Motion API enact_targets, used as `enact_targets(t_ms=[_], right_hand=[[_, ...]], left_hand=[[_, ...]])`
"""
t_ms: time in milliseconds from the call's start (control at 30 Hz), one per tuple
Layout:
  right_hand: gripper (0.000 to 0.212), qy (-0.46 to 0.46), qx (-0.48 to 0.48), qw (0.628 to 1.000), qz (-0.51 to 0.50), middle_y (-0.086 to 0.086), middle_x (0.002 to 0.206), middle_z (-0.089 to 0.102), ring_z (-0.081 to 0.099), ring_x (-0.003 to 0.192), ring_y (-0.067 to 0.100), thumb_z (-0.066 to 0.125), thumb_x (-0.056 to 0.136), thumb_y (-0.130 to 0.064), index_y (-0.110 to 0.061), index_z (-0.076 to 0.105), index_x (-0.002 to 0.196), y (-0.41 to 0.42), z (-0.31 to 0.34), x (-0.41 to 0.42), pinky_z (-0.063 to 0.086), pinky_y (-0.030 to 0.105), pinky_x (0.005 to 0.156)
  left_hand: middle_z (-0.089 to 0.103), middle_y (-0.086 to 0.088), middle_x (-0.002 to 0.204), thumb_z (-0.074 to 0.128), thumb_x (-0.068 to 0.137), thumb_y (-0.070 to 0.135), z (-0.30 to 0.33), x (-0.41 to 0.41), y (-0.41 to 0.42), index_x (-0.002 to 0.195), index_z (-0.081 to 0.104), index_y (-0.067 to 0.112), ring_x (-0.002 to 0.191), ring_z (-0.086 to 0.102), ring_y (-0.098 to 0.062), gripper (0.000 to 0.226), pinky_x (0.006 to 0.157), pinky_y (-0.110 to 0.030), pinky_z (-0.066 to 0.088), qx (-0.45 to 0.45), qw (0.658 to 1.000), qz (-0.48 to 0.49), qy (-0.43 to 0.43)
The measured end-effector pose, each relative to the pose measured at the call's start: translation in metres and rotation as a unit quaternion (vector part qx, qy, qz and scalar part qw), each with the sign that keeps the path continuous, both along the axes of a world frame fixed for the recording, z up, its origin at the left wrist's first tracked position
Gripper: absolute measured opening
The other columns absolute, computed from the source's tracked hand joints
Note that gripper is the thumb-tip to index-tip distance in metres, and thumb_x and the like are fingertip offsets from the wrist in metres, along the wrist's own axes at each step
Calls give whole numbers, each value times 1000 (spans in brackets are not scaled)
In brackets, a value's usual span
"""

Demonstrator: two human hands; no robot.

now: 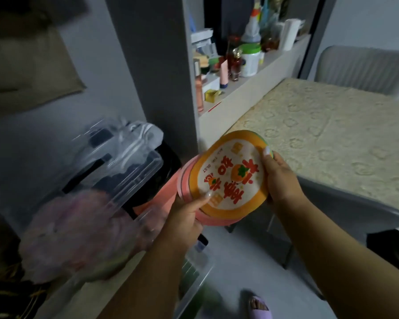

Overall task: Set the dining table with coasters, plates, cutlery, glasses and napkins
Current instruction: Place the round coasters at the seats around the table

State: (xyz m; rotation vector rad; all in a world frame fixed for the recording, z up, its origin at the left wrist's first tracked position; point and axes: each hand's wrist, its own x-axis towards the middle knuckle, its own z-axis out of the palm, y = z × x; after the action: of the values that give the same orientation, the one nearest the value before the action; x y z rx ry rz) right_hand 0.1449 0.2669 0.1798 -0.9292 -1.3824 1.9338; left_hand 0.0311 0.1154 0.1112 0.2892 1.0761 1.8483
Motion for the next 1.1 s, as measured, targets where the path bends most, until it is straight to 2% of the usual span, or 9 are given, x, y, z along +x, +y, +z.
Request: enact_targets(t_ms=[133, 233, 433, 533, 633, 767, 867, 933, 1100], right_hand=[[48, -25, -42, 996, -69, 12, 98, 72, 69, 91, 30, 43, 92, -56, -16, 66, 108, 55, 8, 5, 56, 50, 83], [33, 3, -92, 989, -118, 13, 85, 66, 64, 78, 29, 46, 95, -38, -10, 62, 102, 104, 17, 4, 55, 44, 77], [22, -21, -3, 976, -217, 14, 88, 59, 58, 82, 29, 45, 96, -27, -15, 54, 80, 230, 21, 8, 49, 41, 74], [23, -54, 5, 976, -210, 11, 83, 57, 57, 73, 24, 43, 99, -21, -15, 53, 80, 290, 7, 12, 49, 35, 63], [18, -61, -52, 976, -205, 11, 85, 59, 59, 75, 22, 43, 100, -19, -13, 55, 87, 333, -22, 19, 54, 37, 70], [17, -256, -120, 942, -181, 17, 93, 62, 64, 82, 31, 49, 97, -12, -2, 58, 107, 359, -101, 59, 56, 41, 64], [17, -406, -125, 893, -148, 21, 82, 63, 65, 73, 35, 50, 95, -7, 6, 60, 99, 353, -148, 87, 58, 45, 64], [16, -435, -102, 880, -159, 20, 82, 64, 66, 71, 34, 48, 92, -4, 3, 61, 94, 350, -162, 93, 58, 42, 61], [19, -494, -46, 860, -115, 17, 88, 69, 67, 81, 34, 54, 83, -14, -2, 64, 94, 350, -173, 93, 58, 45, 77]], left_hand=[[57, -19, 133, 66, 78, -2, 19, -1, 59, 138, 48, 12, 123, 55, -37, 64, 100, -55, 45, 33, 999, -22, -9], [64, -18, 124, 61, 78, -5, 37, -8, 114, 132, 54, 8, 117, 60, -34, 56, 93, -52, 51, 20, 1000, 1, -19], [71, -14, 111, 62, 70, -5, 53, -30, 222, 127, 58, 10, 98, 70, -25, 59, 65, -34, 58, -25, 998, 59, -18], [73, -11, 102, 59, 82, -7, 44, -46, 260, 128, 58, 8, 86, 73, -22, 49, 59, -30, 58, -56, 990, 118, -59], [75, -8, 97, 58, 84, -5, 31, -53, 290, 127, 58, 10, 82, 74, -20, 46, 57, -29, 57, -89, 983, 140, -77], [75, -6, 95, 59, 83, -5, 16, -54, 323, 127, 59, 13, 80, 74, -19, 47, 56, -29, 57, -127, 980, 135, -75], [75, -7, 94, 58, 85, -7, 13, -48, 341, 122, 63, 14, 79, 74, -19, 42, 54, -29, 57, -132, 982, 120, -56], [76, -7, 91, 57, 86, -9, 14, -42, 350, 115, 65, 14, 78, 74, -20, 38, 54, -29, 57, -132, 985, 105, -46], [75, -8, 95, 57, 85, -10, 14, -31, 361, 109, 68, 16, 86, 72, -23, 38, 60, -32, 59, -133, 988, 66, -33]])
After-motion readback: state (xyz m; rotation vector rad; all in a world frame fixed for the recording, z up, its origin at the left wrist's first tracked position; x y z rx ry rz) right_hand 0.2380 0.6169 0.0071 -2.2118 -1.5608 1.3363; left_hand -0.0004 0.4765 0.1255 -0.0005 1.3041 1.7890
